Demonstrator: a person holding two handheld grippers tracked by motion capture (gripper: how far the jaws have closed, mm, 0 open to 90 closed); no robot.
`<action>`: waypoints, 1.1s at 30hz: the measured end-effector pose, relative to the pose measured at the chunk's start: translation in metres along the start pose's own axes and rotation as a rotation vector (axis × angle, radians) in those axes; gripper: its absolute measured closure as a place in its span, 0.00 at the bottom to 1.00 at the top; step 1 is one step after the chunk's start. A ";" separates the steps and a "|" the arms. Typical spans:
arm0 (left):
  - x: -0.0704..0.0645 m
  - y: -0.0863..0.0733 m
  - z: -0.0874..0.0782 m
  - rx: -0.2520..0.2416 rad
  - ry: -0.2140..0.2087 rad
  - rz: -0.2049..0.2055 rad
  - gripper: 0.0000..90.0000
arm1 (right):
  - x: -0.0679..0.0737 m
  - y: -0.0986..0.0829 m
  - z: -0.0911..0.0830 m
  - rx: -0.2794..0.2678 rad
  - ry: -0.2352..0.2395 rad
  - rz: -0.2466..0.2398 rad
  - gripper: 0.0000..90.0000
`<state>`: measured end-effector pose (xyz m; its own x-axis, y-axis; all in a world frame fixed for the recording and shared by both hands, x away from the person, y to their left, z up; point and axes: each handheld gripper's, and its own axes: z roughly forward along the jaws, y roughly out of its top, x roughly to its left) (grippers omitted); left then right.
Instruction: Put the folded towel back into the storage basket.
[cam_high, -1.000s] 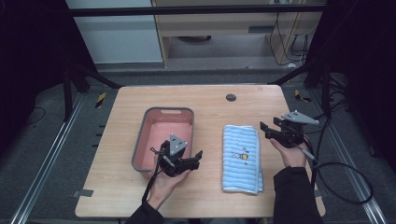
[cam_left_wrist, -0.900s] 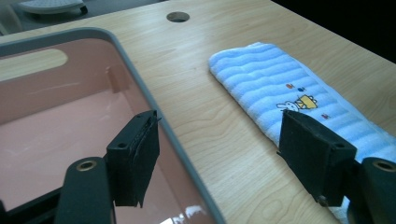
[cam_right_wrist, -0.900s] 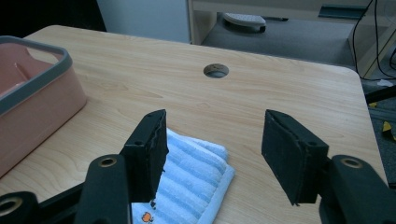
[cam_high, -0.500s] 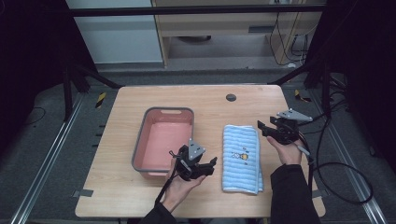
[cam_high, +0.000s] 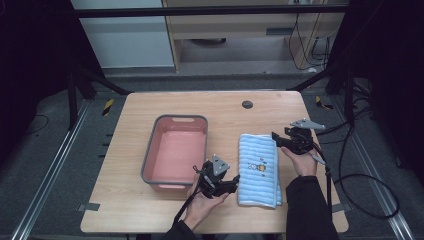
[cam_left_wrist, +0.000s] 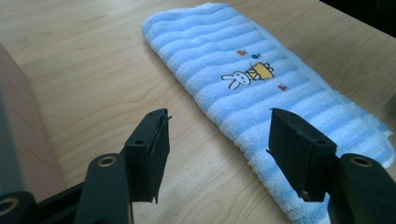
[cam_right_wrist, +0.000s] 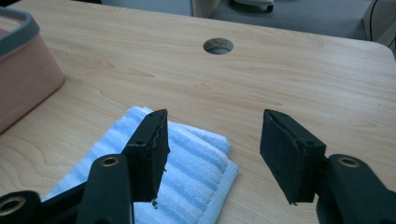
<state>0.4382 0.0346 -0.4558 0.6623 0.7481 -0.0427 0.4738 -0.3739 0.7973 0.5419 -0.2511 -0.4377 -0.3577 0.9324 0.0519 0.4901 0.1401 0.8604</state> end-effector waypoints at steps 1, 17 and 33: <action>-0.001 -0.001 0.002 0.006 -0.004 0.004 0.43 | 0.000 -0.001 0.001 0.005 0.000 0.001 0.47; -0.016 -0.015 0.024 0.060 -0.033 0.019 0.48 | -0.005 -0.018 0.022 0.065 0.002 0.016 0.48; -0.025 -0.027 0.038 0.077 -0.036 -0.002 0.60 | -0.002 -0.034 0.047 0.152 0.028 0.009 0.52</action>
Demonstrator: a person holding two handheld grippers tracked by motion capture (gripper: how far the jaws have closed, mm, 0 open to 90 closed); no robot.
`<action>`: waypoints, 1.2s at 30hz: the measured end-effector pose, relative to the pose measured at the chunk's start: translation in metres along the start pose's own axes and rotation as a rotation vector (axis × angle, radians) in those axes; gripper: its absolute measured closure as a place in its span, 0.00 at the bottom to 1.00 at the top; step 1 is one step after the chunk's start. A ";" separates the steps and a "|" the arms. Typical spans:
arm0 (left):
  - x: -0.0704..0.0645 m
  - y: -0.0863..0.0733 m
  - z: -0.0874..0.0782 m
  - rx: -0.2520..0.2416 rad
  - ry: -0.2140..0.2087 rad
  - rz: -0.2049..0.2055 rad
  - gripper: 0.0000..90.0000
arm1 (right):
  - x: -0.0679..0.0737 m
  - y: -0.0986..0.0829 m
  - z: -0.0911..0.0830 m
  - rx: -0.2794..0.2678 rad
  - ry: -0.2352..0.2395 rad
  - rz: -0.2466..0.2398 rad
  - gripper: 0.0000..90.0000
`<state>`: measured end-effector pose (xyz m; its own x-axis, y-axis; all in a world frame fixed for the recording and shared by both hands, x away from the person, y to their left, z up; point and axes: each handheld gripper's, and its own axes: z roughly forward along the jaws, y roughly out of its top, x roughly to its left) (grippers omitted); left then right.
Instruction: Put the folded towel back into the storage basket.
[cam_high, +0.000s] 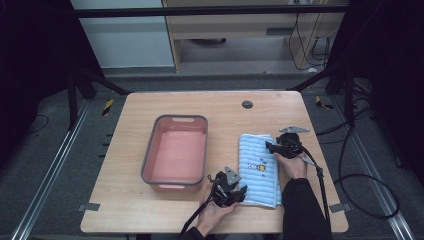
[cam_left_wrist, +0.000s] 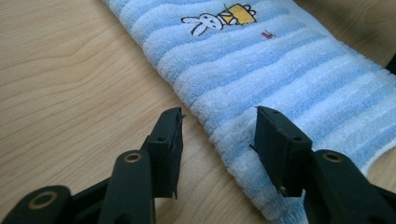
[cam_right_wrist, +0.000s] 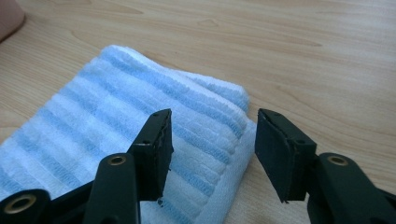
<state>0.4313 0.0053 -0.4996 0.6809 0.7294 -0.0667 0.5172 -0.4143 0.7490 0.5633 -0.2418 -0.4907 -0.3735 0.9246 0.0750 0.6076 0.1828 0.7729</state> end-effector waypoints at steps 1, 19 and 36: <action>0.000 0.000 0.000 0.000 0.000 0.000 0.61 | 0.000 0.000 0.001 0.003 0.002 0.003 0.52; -0.007 -0.002 0.003 0.001 -0.010 -0.022 0.81 | -0.003 -0.008 0.010 0.034 0.026 0.038 0.65; -0.007 -0.002 0.002 -0.010 -0.021 -0.058 0.94 | 0.001 -0.007 0.006 0.020 0.054 0.053 0.88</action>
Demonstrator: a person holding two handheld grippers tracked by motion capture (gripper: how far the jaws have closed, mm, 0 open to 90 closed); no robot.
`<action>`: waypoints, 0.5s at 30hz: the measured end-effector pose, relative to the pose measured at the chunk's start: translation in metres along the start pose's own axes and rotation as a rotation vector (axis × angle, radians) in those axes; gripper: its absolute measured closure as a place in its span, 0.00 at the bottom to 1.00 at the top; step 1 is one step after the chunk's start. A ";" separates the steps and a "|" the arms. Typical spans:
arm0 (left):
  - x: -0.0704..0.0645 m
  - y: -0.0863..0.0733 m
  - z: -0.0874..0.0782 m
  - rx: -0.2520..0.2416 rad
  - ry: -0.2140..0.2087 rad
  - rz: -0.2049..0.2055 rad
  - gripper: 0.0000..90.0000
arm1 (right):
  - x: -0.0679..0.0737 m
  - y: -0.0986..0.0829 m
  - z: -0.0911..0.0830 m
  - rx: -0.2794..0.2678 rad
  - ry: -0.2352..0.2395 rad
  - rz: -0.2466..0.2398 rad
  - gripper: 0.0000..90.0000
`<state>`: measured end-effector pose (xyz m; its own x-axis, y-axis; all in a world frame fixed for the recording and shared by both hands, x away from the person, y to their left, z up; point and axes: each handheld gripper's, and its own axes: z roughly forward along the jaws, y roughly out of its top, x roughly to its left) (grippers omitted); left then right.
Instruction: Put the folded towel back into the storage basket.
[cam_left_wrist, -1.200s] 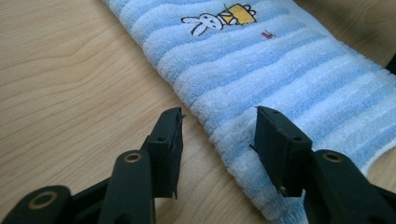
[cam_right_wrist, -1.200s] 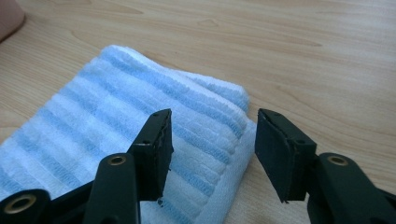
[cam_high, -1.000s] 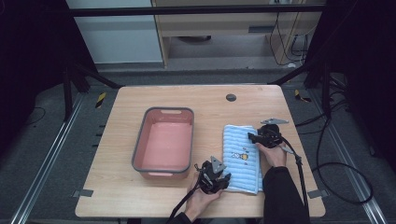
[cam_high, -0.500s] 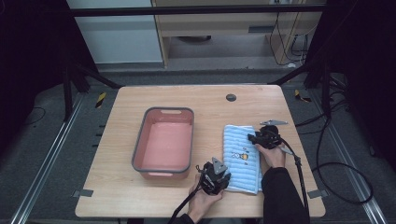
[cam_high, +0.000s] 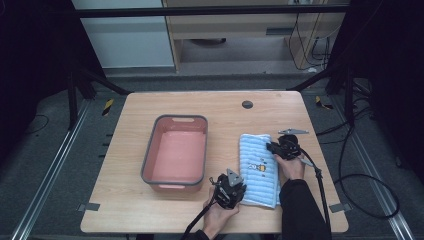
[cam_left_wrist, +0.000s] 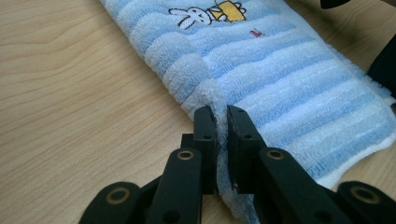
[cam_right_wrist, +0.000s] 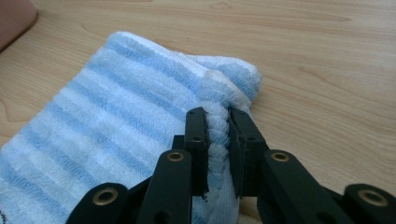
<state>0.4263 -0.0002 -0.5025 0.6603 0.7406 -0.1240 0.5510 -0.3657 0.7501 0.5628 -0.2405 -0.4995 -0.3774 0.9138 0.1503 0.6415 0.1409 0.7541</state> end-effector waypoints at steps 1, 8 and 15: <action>0.000 0.000 0.000 0.000 0.000 0.000 0.94 | 0.000 0.000 0.000 0.000 0.000 0.000 0.88; 0.002 0.002 -0.008 -0.024 -0.030 -0.019 0.95 | 0.007 0.008 -0.016 -0.047 0.008 -0.022 0.89; 0.002 0.012 -0.031 -0.064 -0.049 -0.005 0.95 | 0.017 0.019 -0.035 -0.093 0.016 -0.032 0.89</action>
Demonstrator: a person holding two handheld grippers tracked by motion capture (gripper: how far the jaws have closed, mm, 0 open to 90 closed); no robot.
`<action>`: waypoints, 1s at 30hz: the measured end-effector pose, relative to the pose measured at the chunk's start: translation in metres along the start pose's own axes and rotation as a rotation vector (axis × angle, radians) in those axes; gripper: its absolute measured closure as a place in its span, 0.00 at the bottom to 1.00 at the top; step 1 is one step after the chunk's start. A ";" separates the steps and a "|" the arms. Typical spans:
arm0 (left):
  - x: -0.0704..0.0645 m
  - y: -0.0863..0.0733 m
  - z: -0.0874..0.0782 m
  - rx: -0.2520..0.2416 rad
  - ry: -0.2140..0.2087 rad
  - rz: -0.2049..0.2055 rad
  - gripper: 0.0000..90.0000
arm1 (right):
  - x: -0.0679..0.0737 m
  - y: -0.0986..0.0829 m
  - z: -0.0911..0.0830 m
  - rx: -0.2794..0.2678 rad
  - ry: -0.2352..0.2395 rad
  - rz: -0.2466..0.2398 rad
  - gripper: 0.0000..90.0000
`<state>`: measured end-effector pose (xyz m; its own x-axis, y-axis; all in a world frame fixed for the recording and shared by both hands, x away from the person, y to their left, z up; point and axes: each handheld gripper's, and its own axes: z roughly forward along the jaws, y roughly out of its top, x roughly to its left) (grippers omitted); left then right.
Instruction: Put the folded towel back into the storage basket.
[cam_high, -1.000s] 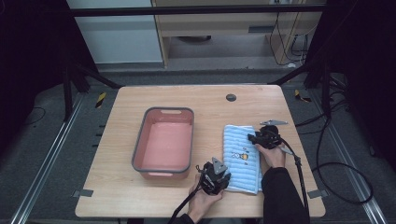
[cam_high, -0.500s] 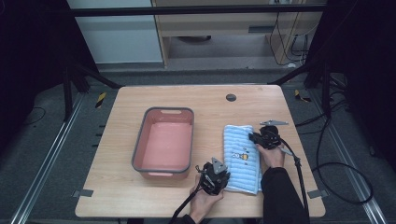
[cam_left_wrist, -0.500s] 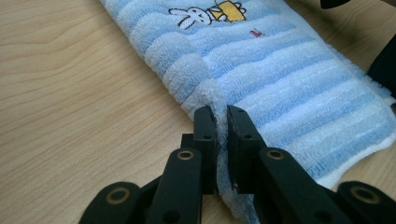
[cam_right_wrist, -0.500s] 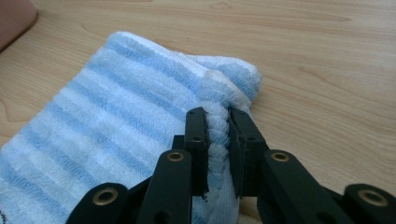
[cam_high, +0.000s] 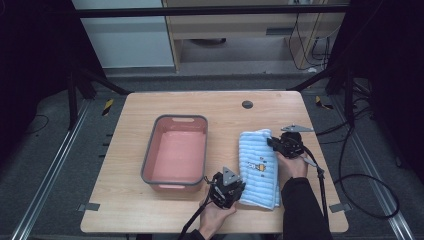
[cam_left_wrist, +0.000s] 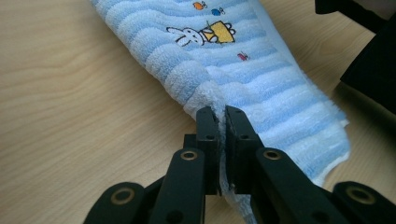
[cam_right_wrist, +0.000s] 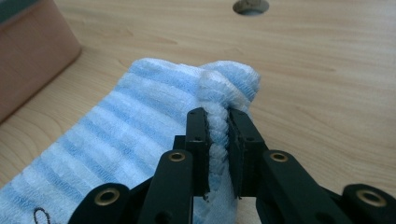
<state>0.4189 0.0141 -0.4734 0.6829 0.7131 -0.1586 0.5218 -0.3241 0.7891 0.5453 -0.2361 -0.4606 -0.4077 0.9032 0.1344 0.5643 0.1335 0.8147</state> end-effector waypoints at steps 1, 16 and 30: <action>0.000 0.002 -0.004 -0.007 -0.001 0.010 0.95 | 0.001 0.002 -0.003 -0.010 0.002 0.007 0.89; 0.005 0.035 -0.057 -0.091 -0.007 0.067 0.95 | 0.029 0.041 -0.043 -0.142 -0.015 -0.041 0.89; 0.018 0.051 -0.092 -0.125 0.022 0.083 0.95 | 0.057 0.072 -0.053 -0.199 -0.004 -0.062 0.89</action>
<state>0.4101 0.0676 -0.3816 0.7094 0.7005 -0.0776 0.3951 -0.3040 0.8669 0.5247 -0.1969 -0.3645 -0.4348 0.8971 0.0784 0.3848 0.1063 0.9168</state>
